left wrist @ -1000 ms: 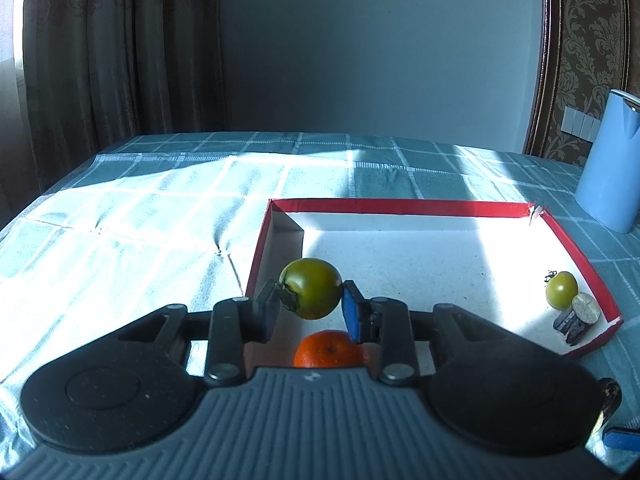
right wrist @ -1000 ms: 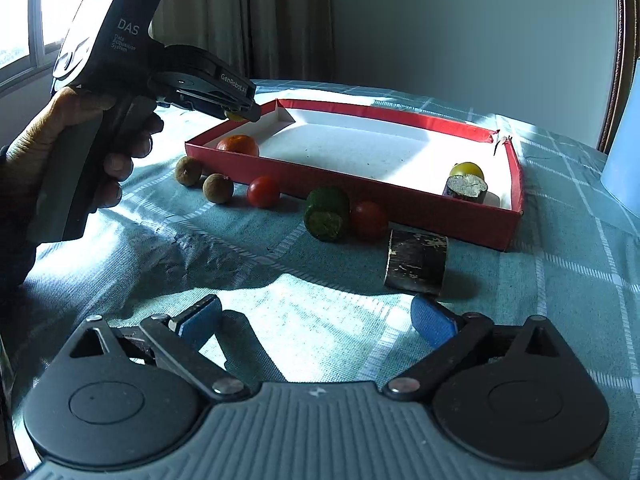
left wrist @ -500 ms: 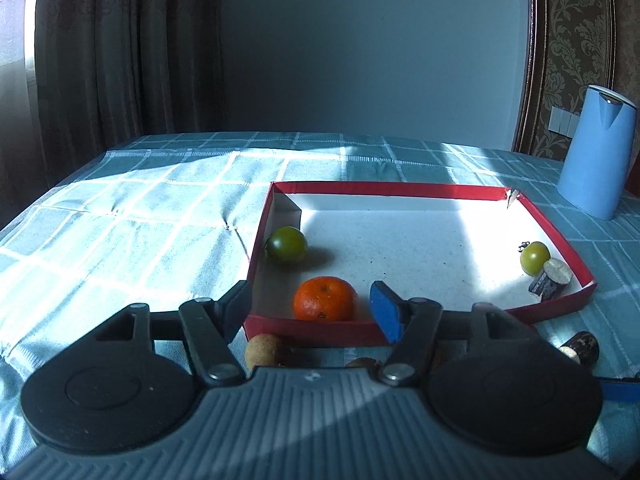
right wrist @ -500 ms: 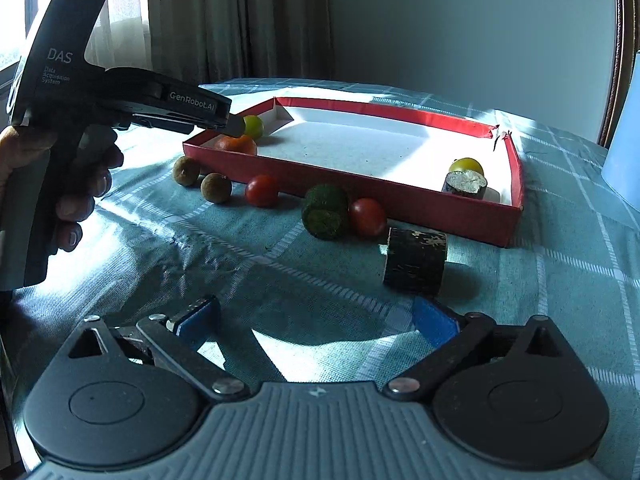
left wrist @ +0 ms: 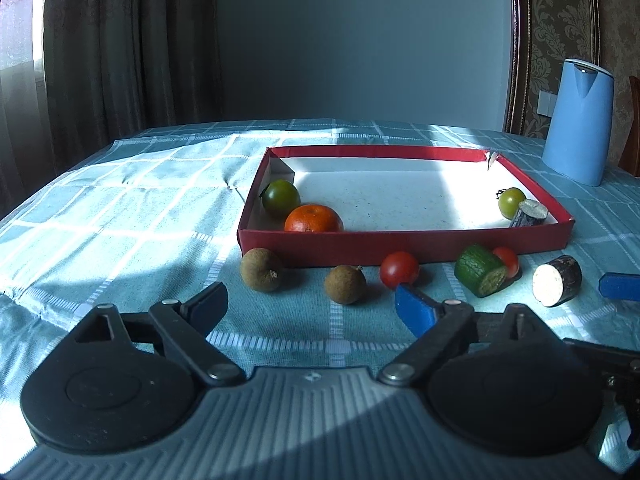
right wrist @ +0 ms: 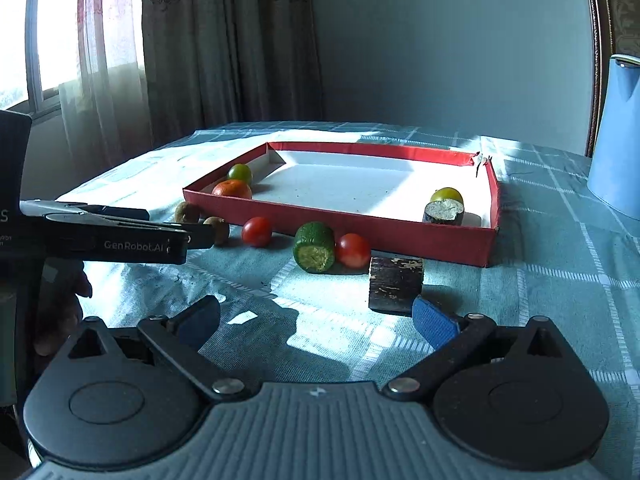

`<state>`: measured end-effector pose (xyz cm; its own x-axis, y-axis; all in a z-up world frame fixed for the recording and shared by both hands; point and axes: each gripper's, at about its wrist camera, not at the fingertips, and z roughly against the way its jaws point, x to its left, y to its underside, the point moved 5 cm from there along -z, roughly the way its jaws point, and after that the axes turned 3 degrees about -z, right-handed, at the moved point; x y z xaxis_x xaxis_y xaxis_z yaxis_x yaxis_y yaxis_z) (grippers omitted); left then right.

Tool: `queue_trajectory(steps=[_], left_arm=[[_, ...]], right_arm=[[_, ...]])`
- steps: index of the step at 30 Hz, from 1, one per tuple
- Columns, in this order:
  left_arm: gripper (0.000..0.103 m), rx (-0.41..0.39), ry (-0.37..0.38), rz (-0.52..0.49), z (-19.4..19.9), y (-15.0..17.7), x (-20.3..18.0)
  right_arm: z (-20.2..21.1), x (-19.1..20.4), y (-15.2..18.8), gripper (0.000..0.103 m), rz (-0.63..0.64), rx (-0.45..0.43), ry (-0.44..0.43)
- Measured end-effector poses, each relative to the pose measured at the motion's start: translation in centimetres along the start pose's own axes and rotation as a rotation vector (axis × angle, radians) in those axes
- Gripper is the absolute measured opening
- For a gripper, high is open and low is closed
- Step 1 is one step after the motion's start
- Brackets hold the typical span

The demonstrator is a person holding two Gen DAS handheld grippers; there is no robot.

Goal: Organize fruits
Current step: 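Grasp the dark wooden log piece with the right gripper, then set the dark log piece in the tray and open the right gripper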

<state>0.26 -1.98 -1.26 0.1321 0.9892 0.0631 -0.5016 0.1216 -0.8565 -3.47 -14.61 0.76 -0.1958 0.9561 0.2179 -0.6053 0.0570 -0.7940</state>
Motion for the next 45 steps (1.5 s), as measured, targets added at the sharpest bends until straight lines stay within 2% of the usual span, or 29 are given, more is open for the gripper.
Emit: queue_trajectory(steps=[4,7,11,13,15,16,18,20,21,26,29,37,40,45], left_arm=[[0.092,0.017,0.021,-0.040,-0.1,0.3,-0.6],[0.094,0.040,0.014,-0.090,-0.4,0.5,-1.3],[0.094,0.080,0.000,-0.130,-1.0,0.7,-1.9],[0.096,0.089,-0.006,-0.133,-1.1,0.7,-1.9],[0.098,0.102,-0.010,-0.127,-1.3,0.8,-1.8],[0.099,0.106,-0.011,-0.122,-1.4,0.8,-1.7],[0.099,0.111,-0.006,-0.113,-1.4,0.8,-1.5],[0.099,0.113,-0.002,-0.108,-1.4,0.8,-1.4],[0.099,0.115,0.001,-0.104,-1.4,0.8,-1.4],[0.101,0.125,0.008,-0.084,-1.6,0.8,-1.1],[0.101,0.127,0.010,-0.079,-1.6,0.8,-1.1],[0.101,0.128,0.013,-0.072,-1.6,0.8,-1.0],[0.101,0.129,0.015,-0.069,-1.6,0.9,-1.0],[0.102,0.131,0.016,-0.066,-1.6,0.9,-0.9]], right_arm=[[0.8,-2.0,-0.6,0.103,-0.111,-0.068,0.077],[0.5,-2.9,-1.2,0.103,-0.114,-0.075,0.178],[-0.5,-3.1,-1.6,0.102,-0.080,-0.047,0.211],[-1.2,-2.8,-1.7,0.093,-0.058,-0.026,0.217],[-1.9,-2.7,-1.8,0.071,-0.046,0.003,0.215],[-2.3,-2.6,-1.7,0.066,-0.042,0.021,0.212],[-3.1,-2.4,-1.3,0.046,-0.038,0.062,0.201],[-3.3,-2.5,-1.2,0.035,-0.042,0.073,0.201],[-3.3,-2.5,-1.2,0.033,-0.043,0.071,0.204],[-3.2,-2.5,-1.2,0.033,-0.050,0.069,0.188],[-2.6,-2.5,-1.8,0.032,-0.057,0.037,0.177],[-1.8,-2.0,-7.8,0.032,0.004,-0.090,0.171],[-3.7,-2.3,-9.1,0.032,0.024,-0.072,0.172],[-7.1,-2.9,-8.7,0.032,0.040,-0.008,0.178]])
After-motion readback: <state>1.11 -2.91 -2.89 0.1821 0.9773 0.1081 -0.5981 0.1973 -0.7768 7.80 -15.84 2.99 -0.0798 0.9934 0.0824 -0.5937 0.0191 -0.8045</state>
